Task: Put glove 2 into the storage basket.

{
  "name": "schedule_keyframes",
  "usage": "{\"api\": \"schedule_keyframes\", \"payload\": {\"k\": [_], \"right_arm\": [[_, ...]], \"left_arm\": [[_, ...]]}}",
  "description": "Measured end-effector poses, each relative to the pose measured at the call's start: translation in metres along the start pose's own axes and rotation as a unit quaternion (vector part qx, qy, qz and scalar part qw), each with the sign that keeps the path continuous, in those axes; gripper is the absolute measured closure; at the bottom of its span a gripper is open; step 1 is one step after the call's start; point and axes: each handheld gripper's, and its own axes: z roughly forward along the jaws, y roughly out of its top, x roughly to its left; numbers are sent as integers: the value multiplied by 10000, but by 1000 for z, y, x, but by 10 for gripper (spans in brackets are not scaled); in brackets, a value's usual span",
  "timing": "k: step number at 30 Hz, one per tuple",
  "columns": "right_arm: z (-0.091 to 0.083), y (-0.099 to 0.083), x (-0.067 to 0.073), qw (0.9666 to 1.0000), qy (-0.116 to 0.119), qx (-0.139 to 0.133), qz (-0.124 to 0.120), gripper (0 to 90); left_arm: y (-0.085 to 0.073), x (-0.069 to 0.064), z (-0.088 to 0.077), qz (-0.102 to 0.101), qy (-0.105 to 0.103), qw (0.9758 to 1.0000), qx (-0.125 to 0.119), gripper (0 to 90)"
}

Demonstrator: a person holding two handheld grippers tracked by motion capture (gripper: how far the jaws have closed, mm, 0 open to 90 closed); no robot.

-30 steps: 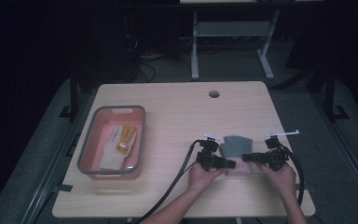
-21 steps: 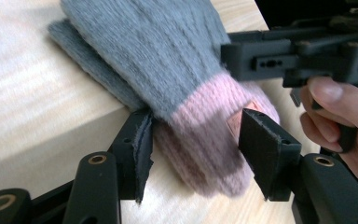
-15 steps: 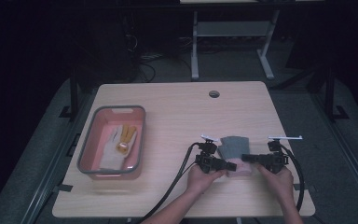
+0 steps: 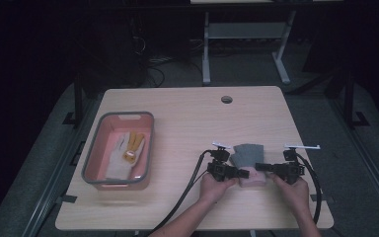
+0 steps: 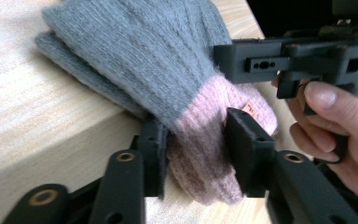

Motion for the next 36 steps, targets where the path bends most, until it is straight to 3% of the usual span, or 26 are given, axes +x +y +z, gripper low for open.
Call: {"api": "schedule_keyframes", "payload": {"k": [10,26,36], "right_arm": [[-2,-2,10,9999,-24,-124,-92,746],[4,2,38,9990,184,-146,-372,747],[9,11,58,9979,329,-167,-539,747]], "left_arm": [[0,2,-9,117,5,9999,-68,667],[1,5,-44,364,18,9992,-148,670],[4,4,-70,475,36,9983,-347,672]]}}
